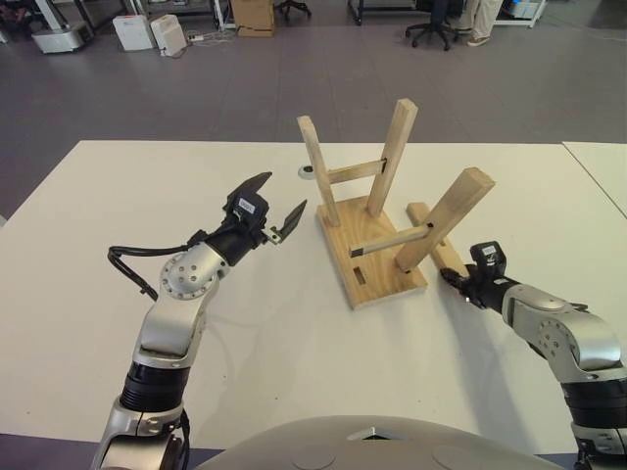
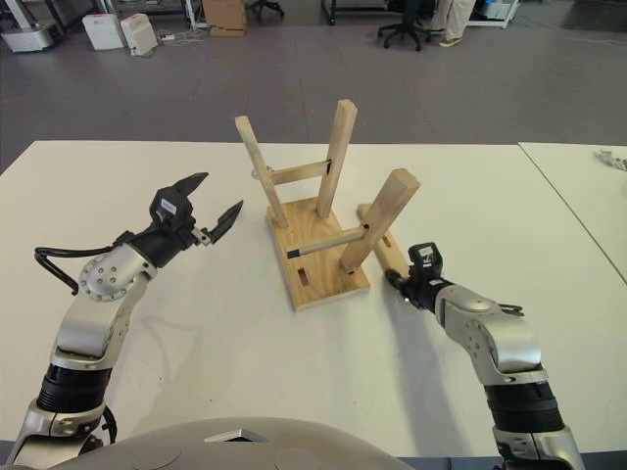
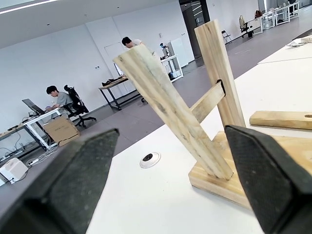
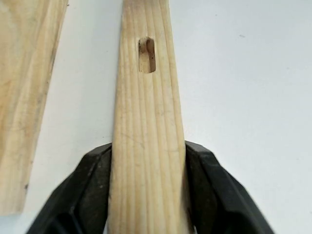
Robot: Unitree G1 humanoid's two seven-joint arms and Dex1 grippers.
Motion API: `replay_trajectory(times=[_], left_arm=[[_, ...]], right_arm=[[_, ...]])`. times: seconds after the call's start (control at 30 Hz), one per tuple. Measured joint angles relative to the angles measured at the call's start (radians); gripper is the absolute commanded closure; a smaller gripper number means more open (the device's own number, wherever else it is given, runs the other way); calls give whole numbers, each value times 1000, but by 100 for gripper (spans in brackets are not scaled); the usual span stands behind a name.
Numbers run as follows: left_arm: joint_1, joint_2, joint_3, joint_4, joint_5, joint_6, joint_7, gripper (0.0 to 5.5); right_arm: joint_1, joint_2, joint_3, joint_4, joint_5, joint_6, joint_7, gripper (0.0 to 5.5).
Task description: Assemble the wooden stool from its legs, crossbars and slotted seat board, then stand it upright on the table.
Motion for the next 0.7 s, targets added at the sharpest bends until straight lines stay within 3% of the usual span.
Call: replay_trajectory(times=[0.1,0.2,0.27,0.4,0.5,0.7], left_arm=[[-50,-15,16,-17,-49,47,0,150],[-215,-77,52,-44,-193,150,10,100],[-379,-153,120,-23,-363,223,53,69],[-770,-275,291,134,-721,323,156,64],[-853,-303,337,183,-855,349,184,108],[-881,-321,375,200,-977,363,238,196]], right_arm=[[-106,26,-165,60,-15,-135,-31,345],[-345,-92,-264,58,-33,-293,54,345],[-423,-151,-234,25,-60,-361,146,345],[-660,-185,-86,-105,-80,-479,370,345],[-770,-181,-52,-151,-30,-528,487,345],[-790,-154,-43,-147,-27,-520,501,345]])
